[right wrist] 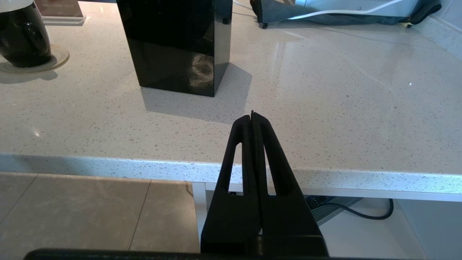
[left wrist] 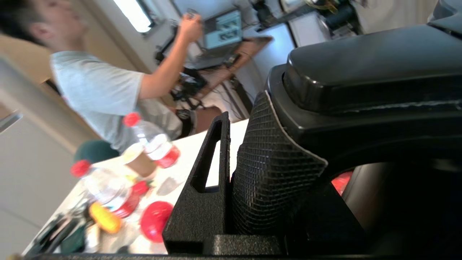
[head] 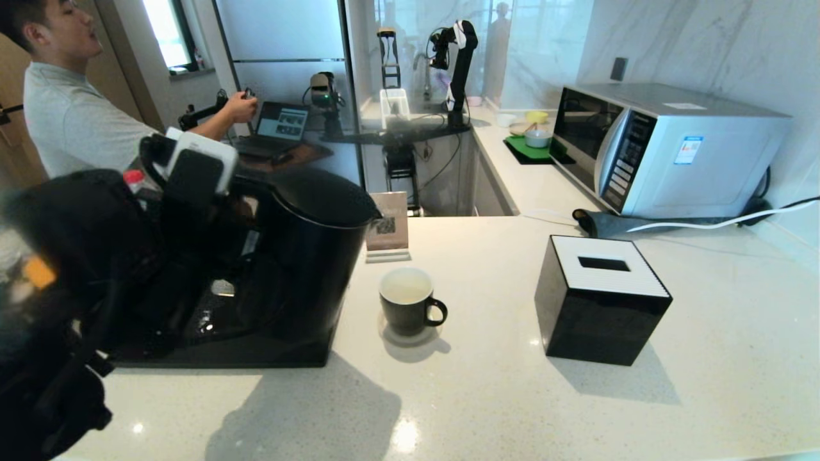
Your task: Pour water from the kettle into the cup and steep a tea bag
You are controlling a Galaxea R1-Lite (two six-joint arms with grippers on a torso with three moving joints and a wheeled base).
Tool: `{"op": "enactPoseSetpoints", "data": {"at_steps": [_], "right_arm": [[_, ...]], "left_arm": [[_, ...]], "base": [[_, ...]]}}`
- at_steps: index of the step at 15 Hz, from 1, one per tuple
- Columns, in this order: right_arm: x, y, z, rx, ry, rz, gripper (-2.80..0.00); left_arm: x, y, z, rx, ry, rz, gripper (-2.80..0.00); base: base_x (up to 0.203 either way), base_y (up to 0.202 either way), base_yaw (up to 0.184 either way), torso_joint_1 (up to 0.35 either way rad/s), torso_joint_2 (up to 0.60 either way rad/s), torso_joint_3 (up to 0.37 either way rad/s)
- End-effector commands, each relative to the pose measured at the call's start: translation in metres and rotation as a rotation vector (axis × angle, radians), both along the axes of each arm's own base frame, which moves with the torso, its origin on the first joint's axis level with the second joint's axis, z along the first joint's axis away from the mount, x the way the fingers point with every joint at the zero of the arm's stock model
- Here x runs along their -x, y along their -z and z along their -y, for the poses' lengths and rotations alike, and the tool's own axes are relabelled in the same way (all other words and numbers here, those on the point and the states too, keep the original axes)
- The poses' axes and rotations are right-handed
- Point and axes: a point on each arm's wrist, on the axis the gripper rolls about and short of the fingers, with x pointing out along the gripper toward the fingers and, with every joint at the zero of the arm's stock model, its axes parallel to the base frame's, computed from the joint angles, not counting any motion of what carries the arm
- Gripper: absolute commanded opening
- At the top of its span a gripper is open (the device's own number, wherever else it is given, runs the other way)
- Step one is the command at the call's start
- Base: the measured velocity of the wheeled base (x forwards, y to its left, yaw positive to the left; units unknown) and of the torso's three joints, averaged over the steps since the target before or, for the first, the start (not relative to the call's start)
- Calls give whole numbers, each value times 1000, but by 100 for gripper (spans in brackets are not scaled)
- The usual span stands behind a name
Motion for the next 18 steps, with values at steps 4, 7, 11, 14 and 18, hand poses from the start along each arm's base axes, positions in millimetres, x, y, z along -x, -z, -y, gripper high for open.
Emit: {"op": "enactPoseSetpoints", "data": {"at_steps": [4,7,11,14,18], "right_arm": [[0,0,0,1,-2,-1,-280],[0,0,0,1,0,-1,-280],[0,0,0,1,-1,-1,-280],[0,0,0,1,0,-1,-280],[0,0,0,1,0,-1,-280]], "left_arm": [[48,-24,-27,114,-36,126,-280],[70,-24,-53,181,-122,177,-280],[82,-23,-83,257,-269,235,-280],[81,-19,-103,307,-380,245,-280],[79,-12,-133,329,-454,219,-280]], "base": [[0,0,0,0,0,0],[0,0,0,0,0,0],[0,0,0,0,0,0],[0,0,0,0,0,0],[0,0,0,0,0,0]]}}
